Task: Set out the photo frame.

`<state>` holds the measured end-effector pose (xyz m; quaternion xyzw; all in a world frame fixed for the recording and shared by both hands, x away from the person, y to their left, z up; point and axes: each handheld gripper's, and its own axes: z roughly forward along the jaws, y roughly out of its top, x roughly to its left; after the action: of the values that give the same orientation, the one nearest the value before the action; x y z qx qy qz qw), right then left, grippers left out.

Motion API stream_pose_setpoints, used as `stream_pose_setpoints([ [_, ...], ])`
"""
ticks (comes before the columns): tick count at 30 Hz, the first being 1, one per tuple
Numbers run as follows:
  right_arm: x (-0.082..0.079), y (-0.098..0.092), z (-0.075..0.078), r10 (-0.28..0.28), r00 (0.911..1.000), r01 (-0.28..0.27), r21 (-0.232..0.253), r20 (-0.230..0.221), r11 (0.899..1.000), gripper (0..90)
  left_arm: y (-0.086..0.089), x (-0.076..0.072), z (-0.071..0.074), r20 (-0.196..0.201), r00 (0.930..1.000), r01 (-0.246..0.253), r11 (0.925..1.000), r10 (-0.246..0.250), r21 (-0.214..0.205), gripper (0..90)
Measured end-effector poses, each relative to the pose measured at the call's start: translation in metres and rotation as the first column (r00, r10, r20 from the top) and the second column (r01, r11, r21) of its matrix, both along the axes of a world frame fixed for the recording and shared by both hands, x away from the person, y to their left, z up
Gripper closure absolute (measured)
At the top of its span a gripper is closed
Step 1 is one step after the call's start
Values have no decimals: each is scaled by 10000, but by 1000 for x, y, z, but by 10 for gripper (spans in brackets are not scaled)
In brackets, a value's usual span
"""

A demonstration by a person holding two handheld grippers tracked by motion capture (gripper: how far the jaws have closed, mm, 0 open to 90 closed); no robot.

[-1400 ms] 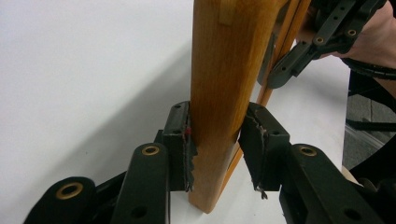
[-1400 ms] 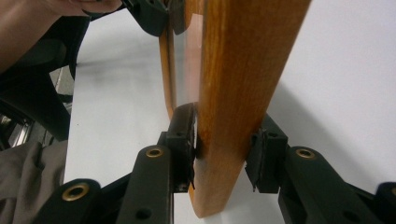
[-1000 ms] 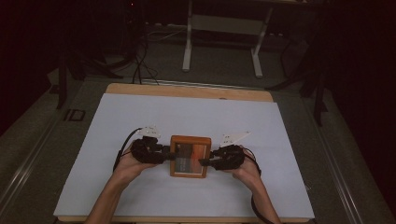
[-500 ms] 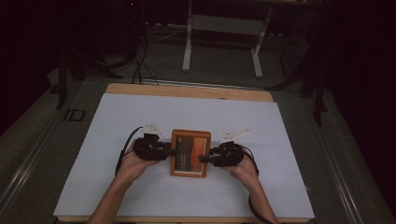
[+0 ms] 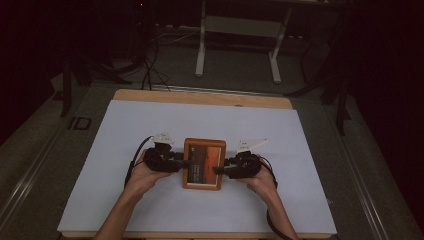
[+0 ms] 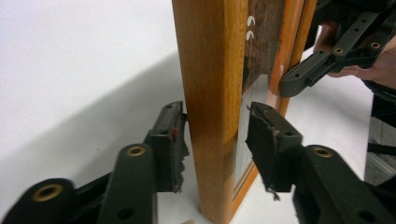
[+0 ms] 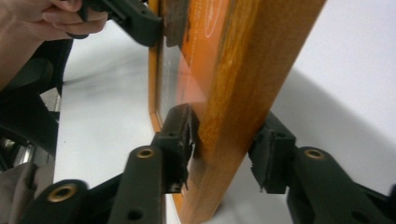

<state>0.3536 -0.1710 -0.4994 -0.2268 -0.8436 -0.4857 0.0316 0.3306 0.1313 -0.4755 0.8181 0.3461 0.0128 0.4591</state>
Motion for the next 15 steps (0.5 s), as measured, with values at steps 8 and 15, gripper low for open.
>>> stream_pose_setpoints([
  [8,-1,-4,5,-83,9999,83,44,68,10000,484,3,0,1,-84,9999,115,9998,-116,-162,468],
  [15,-3,-8,12,-110,9996,108,54,264,9999,465,10,1,4,-60,10000,-15,9993,13,-380,453],
])
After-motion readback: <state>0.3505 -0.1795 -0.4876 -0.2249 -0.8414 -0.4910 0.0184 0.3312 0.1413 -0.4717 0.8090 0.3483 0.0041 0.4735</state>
